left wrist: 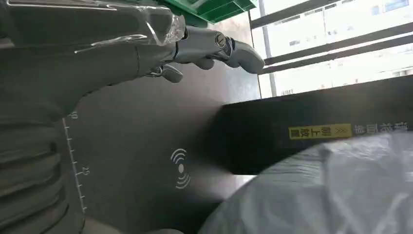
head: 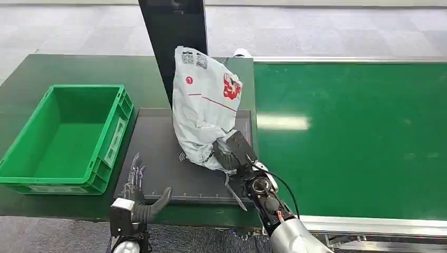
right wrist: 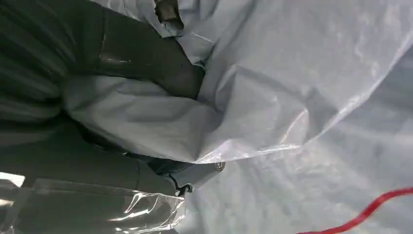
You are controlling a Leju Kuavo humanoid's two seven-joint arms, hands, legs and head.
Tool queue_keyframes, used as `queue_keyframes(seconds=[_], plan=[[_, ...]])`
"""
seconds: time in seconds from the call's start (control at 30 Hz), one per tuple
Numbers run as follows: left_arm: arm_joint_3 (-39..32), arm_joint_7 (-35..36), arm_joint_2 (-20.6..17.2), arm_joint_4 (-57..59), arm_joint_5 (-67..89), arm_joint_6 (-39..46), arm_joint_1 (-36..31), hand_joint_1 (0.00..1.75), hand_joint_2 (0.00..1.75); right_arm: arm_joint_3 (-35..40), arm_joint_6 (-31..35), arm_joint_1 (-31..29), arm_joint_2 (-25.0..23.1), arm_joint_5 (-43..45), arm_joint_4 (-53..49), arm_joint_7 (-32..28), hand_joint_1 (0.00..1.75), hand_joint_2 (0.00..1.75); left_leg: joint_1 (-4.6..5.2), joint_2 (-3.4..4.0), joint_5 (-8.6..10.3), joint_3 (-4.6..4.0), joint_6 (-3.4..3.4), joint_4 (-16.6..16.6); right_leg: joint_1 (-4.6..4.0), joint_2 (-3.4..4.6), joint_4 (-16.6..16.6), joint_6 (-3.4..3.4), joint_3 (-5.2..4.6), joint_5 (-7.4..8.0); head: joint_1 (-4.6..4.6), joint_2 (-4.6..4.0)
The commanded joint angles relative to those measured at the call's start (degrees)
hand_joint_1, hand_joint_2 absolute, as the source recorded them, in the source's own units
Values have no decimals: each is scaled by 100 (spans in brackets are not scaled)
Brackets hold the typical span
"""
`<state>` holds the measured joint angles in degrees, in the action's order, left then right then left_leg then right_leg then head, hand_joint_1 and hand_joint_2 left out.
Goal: Moved the parcel from conveyor to table for the left to box.
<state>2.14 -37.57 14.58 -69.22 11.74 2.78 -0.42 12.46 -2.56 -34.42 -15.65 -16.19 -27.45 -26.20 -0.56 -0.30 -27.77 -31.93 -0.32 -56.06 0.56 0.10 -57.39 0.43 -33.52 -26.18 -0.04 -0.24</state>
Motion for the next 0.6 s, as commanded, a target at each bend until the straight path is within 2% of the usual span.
queue_keyframes(seconds=[0.03, 0.1, 0.17, 0.2, 0.23, 0.3, 0.43, 0.53, 0.57, 0.6], plan=[[-1, 21, -131, 264, -67, 111, -132, 0, 175, 47, -288, -200, 218, 142, 943, 260, 0, 175, 0, -6, 3, 16, 2, 12, -1, -10, 13, -1, 20, 1, 2, 0], [-74, 0, -148, 119, -87, 182, -49, 0, 175, -20, -332, -198, 258, 217, 877, 170, 0, 175, 0, -1, 2, 17, 1, 13, -1, -4, 14, -2, 18, 1, 0, 0], [-504, -156, 15, -286, -248, 903, 138, 0, 175, -198, -333, -126, 362, 413, 697, -185, 0, 175, -1, -1, 0, 14, 0, 8, -2, -5, 9, -3, 15, 0, 0, 0], [-498, -88, -23, -512, -294, 903, 245, 0, 175, -206, -375, -109, 415, 426, 644, -212, 0, 175, -2, 1, -1, 9, 1, 4, -3, -2, 7, -2, 10, 0, 0, 0], [-701, -217, 102, -833, -349, 1407, 366, 0, 175, -397, -471, -1, 469, 665, 459, -493, 0, 175, -3, 1, 0, 15, 1, 9, -4, -3, 13, -3, 17, 1, 0, 0], [-783, -243, 138, -1364, -460, 1744, 608, 0, 175, -652, -740, 212, 644, 1001, 221, -790, 0, 175, -4, -3, -1, 5, 2, 3, -5, -6, 8, 0, 9, -1, -2, 0], [-740, -243, 129, -2406, -462, 2569, 991, 0, 175, -1124, -1240, 795, 809, 1632, -363, -1179, 0, 175, -5, -16, -5, 9, 4, 4, -6, -20, 13, 0, 20, -7, 0, 0], [-525, -243, -58, -3327, -585, 3633, 1159, 0, 175, -1449, -1601, 1475, 746, 2018, -1121, -1293, 0, 175, -8, -10, -7, 0, 2, -1, -9, -14, 9, -2, 10, -6, 0, 0], [-739, -243, 115, -3887, -428, 3722, 1237, 0, 175, -1605, -1666, 1783, 662, 2102, -1565, -1239, 0, 175, -9, -18, -10, 5, 2, 1, -10, -22, 11, -3, 18, -10, 2, 0], [-739, -243, 115, -3887, -428, 3722, 1237, 0, 175, -1605, -1666, 1783, 662, 2102, -1565, -1239, 0, 175, -11, -14, -12, -6, -1, -6, -11, -18, 5, -4, 6, -10, 2, 0]])
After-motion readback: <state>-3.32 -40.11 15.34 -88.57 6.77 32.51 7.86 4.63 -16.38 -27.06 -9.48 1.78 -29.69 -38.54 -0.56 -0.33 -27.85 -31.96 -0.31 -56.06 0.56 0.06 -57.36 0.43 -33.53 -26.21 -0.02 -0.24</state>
